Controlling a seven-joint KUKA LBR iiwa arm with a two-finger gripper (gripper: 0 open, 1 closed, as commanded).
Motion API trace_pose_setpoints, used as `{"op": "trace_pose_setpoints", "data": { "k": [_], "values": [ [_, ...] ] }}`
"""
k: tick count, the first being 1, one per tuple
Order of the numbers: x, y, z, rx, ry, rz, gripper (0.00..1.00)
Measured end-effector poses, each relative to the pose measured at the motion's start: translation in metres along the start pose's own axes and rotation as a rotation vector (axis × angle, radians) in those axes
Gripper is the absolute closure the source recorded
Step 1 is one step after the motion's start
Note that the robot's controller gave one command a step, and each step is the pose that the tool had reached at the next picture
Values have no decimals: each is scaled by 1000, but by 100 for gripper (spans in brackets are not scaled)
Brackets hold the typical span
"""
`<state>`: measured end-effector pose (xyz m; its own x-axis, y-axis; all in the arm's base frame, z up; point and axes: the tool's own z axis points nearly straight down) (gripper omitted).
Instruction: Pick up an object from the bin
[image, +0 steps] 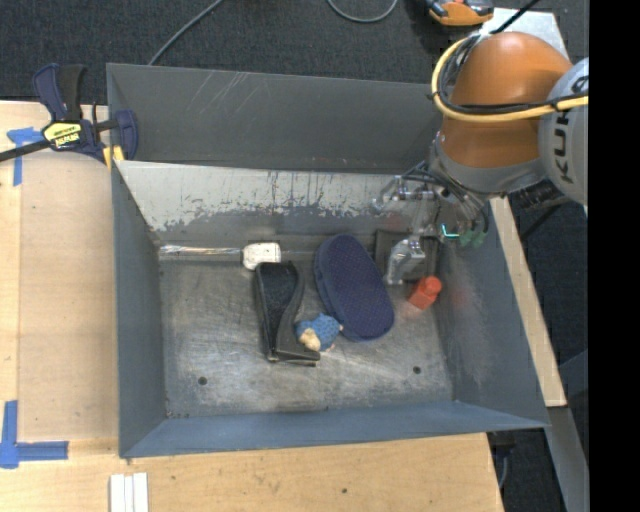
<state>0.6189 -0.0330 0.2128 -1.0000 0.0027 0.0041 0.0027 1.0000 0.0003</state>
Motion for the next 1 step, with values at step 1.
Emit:
{"op": "trace_pose_setpoints", "data": {
  "k": [1],
  "values": [
    [17,-7,119,-1,-12,36,0]
  ]
}}
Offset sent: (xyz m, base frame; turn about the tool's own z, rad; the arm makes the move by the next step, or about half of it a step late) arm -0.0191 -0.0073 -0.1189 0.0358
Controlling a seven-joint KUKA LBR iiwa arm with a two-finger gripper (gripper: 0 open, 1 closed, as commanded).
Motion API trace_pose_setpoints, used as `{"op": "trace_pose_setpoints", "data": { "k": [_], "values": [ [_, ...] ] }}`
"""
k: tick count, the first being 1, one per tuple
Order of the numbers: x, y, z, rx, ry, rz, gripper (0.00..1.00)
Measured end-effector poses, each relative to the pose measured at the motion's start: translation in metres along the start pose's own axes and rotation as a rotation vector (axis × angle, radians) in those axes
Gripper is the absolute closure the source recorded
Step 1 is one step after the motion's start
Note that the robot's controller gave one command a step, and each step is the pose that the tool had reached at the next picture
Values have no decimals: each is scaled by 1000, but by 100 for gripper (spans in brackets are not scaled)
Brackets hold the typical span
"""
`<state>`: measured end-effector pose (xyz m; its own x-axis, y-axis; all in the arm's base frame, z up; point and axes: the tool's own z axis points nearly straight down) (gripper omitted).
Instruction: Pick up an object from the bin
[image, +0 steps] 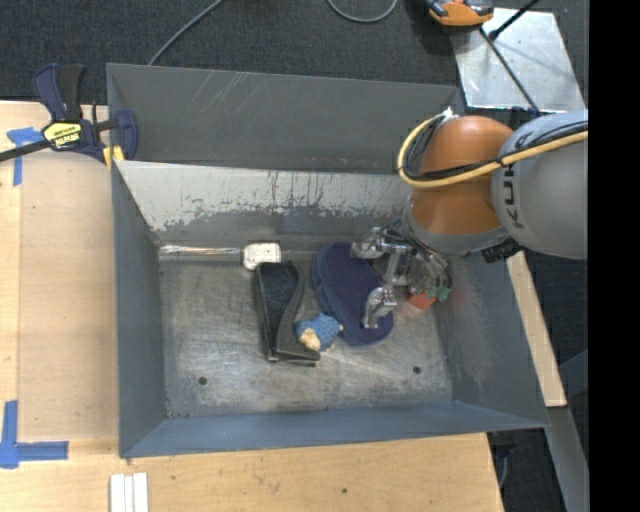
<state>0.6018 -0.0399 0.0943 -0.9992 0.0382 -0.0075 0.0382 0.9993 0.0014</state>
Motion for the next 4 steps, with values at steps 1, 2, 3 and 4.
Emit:
{"op": "trace_pose_setpoints", "data": {
  "k": [1,2,3,4],
  "values": [
    [-7,0,12,0,-4,-67,0],
    [-7,0,11,1,-6,-67,100],
    [6,9,13,2,0,443,100],
    [12,26,-82,0,-4,394,100]
  ]
}}
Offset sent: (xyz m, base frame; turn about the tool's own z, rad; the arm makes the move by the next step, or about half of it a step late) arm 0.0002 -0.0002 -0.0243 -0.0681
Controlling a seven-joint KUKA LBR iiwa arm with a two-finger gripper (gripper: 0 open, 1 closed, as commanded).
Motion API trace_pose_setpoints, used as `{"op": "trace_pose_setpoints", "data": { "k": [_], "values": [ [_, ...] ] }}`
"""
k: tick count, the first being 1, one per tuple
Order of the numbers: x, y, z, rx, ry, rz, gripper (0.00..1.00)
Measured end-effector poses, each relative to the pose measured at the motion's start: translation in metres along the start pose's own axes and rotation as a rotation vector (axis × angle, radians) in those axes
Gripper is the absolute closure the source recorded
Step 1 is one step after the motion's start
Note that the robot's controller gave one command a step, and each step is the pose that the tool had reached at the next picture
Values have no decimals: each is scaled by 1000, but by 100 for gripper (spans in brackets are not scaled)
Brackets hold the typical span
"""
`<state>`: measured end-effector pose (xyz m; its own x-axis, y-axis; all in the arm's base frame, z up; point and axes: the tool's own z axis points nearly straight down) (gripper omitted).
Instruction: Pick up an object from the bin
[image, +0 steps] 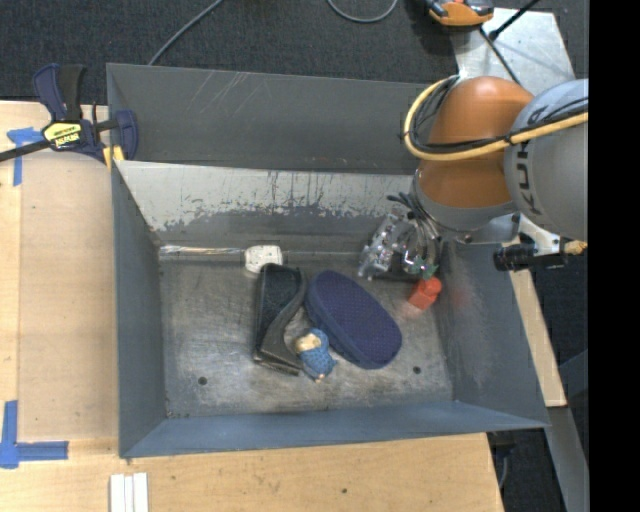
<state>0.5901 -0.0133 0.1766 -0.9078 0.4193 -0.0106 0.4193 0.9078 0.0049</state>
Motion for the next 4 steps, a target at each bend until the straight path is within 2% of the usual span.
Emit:
{"op": "trace_pose_setpoints", "data": {
  "k": [1,2,3,4],
  "values": [
    [1,-1,5,4,8,0,0],
    [-30,-3,95,3,18,115,0],
    [-32,-2,90,0,7,113,100],
    [-31,7,-36,0,0,162,100]
  ]
}}
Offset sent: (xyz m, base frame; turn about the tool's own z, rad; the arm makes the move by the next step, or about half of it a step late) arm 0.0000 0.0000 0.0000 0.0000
